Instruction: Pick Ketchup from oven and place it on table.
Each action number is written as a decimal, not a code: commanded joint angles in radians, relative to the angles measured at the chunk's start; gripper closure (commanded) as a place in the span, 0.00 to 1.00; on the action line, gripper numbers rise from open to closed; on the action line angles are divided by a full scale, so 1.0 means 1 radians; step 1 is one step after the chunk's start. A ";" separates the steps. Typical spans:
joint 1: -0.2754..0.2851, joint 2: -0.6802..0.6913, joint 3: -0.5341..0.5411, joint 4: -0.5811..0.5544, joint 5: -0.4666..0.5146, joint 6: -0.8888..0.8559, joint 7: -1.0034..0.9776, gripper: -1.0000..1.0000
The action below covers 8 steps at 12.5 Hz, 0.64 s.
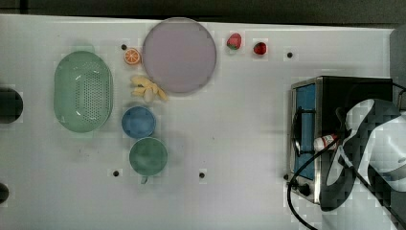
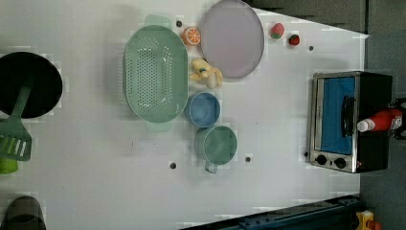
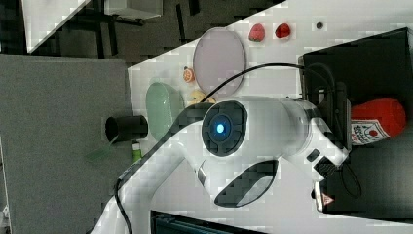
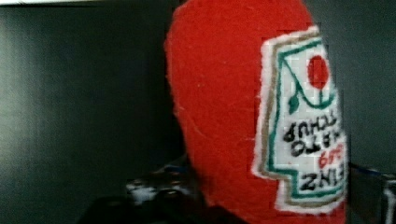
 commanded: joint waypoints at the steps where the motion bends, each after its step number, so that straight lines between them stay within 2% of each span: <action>1: -0.006 -0.016 -0.004 0.024 0.013 0.021 -0.041 0.38; 5: 0.002 -0.044 -0.005 0.073 0.004 0.017 -0.046 0.38; 8: 0.047 -0.101 -0.002 0.144 -0.048 -0.038 -0.122 0.38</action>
